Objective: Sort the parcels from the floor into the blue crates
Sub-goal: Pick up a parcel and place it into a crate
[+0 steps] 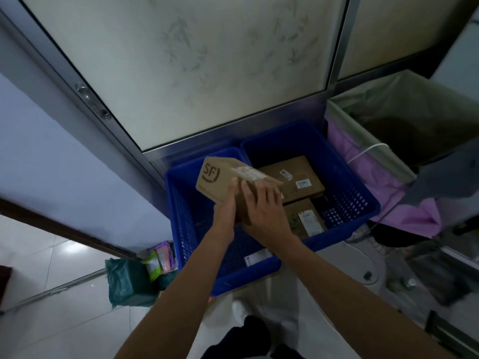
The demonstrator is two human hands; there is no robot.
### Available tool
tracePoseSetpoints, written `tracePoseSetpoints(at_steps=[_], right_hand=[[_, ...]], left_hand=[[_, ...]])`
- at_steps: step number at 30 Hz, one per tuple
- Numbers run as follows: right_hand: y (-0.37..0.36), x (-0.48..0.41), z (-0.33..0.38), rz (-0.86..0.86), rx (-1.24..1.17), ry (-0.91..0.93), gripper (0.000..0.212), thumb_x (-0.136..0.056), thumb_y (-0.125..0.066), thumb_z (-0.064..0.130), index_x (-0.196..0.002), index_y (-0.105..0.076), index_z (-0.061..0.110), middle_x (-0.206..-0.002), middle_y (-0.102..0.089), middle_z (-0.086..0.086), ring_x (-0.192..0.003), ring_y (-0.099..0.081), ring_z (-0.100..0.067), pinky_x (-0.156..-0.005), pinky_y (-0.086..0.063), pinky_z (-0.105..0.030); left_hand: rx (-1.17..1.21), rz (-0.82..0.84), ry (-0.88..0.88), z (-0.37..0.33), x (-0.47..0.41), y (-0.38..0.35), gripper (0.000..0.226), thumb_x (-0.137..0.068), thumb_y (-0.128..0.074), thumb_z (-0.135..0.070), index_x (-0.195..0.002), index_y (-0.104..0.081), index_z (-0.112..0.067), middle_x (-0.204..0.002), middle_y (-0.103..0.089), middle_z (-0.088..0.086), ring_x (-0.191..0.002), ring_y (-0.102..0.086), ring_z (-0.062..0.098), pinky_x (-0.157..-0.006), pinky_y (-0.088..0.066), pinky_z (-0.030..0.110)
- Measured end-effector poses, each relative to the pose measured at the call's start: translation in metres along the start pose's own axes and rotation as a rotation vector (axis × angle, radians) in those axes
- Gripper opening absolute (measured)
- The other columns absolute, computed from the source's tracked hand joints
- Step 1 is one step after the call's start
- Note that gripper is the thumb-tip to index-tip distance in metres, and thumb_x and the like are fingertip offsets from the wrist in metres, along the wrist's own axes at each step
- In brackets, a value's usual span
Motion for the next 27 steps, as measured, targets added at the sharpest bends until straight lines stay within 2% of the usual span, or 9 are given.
tracePoseSetpoints(at_steps=[2, 5, 8, 11, 14, 19, 23, 25, 27], right_hand=[[-0.011, 0.001, 0.006, 0.029, 0.049, 0.125, 0.087, -0.079, -0.071, 0.038, -0.15, -0.031, 0.008, -0.141, -0.039, -0.025, -0.13, -0.044, -0.043, -0.109, -0.036, -0.058], [-0.025, 0.0, 0.008, 0.104, 0.084, 0.175, 0.085, -0.077, -0.071, 0.034, -0.15, -0.036, 0.008, -0.143, -0.039, -0.024, -0.131, -0.046, -0.042, -0.11, -0.036, -0.058], [-0.037, -0.002, 0.004, 0.198, -0.01, 0.142, 0.085, -0.079, -0.07, 0.041, -0.15, -0.038, 0.006, -0.144, -0.039, -0.019, -0.132, -0.045, -0.037, -0.111, -0.038, -0.054], [-0.047, -0.002, -0.002, 0.284, -0.097, 0.089, 0.079, -0.09, -0.052, 0.052, -0.153, -0.032, 0.008, -0.148, -0.039, -0.013, -0.134, -0.042, -0.029, -0.112, -0.038, -0.047], [-0.056, -0.002, -0.018, 0.351, -0.163, -0.101, 0.08, -0.094, -0.043, 0.06, -0.155, -0.025, 0.012, -0.153, -0.034, -0.008, -0.14, -0.034, -0.024, -0.118, -0.031, -0.042], [-0.064, -0.008, -0.054, 0.373, -0.412, -0.569, 0.078, -0.099, -0.038, 0.062, -0.158, -0.019, 0.015, -0.16, -0.021, -0.005, -0.148, -0.021, -0.023, -0.119, -0.029, -0.042], [-0.08, -0.024, -0.065, 0.511, -0.729, -0.836, 0.077, -0.097, -0.036, 0.068, -0.158, -0.027, 0.021, -0.16, -0.031, -0.003, -0.142, -0.036, -0.022, -0.114, -0.034, -0.041], [-0.082, -0.034, -0.061, 0.553, -0.847, -0.835, 0.066, -0.099, -0.037, 0.065, -0.151, -0.04, 0.024, -0.148, -0.049, 0.001, -0.125, -0.051, -0.017, -0.103, -0.043, -0.037], [-0.083, -0.042, -0.06, 0.556, -0.9, -0.815, 0.057, -0.101, -0.041, 0.058, -0.148, -0.043, 0.027, -0.139, -0.055, 0.005, -0.117, -0.054, -0.014, -0.097, -0.046, -0.035]], left_hand=[[0.141, -0.01, 0.073, 0.006, -0.021, 0.003, 0.099, -0.049, -0.081, -0.078, -0.13, -0.059, -0.026, -0.121, -0.069, 0.002, -0.112, -0.065, 0.025, -0.097, -0.053, 0.05], [0.233, 0.046, 0.171, 0.015, -0.045, 0.002, 0.097, -0.048, -0.089, -0.067, -0.13, -0.061, -0.025, -0.121, -0.071, 0.007, -0.112, -0.067, 0.031, -0.098, -0.052, 0.052], [0.174, -0.028, 0.188, 0.021, -0.059, 0.012, 0.089, -0.052, -0.084, -0.065, -0.125, -0.063, -0.019, -0.117, -0.071, 0.009, -0.108, -0.066, 0.031, -0.096, -0.053, 0.052], [0.116, -0.053, 0.161, 0.021, -0.083, 0.03, 0.088, -0.051, -0.079, -0.066, -0.121, -0.064, -0.015, -0.115, -0.071, 0.01, -0.106, -0.066, 0.03, -0.095, -0.054, 0.051], [0.115, 0.008, 0.118, 0.015, -0.101, 0.048, 0.063, -0.066, -0.076, -0.06, -0.116, -0.069, -0.023, -0.115, -0.073, 0.007, -0.107, -0.068, 0.028, -0.098, -0.053, 0.05], [0.088, 0.099, 0.086, 0.003, -0.122, 0.072, 0.05, -0.08, -0.068, -0.051, -0.122, -0.069, -0.025, -0.115, -0.074, 0.005, -0.112, -0.067, 0.029, -0.101, -0.051, 0.049], [0.112, 0.179, 0.111, -0.004, -0.128, 0.071, 0.04, -0.091, -0.057, -0.044, -0.123, -0.068, -0.022, -0.117, -0.073, 0.008, -0.113, -0.066, 0.031, -0.103, -0.049, 0.051], [0.111, 0.219, 0.133, -0.003, -0.13, 0.066, 0.042, -0.091, -0.056, -0.043, -0.124, -0.068, -0.02, -0.121, -0.072, 0.01, -0.116, -0.065, 0.032, -0.107, -0.045, 0.053], [0.09, 0.21, 0.151, -0.003, -0.135, 0.061, 0.044, -0.09, -0.058, -0.046, -0.124, -0.068, -0.02, -0.121, -0.072, 0.01, -0.116, -0.065, 0.031, -0.107, -0.046, 0.053]])
Point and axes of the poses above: each hand's wrist, its own x-axis away from the middle knuckle, its own y-axis out of the back of the hand, z = x × y, the point moved 6 cm from there along -x, towards the middle knuckle
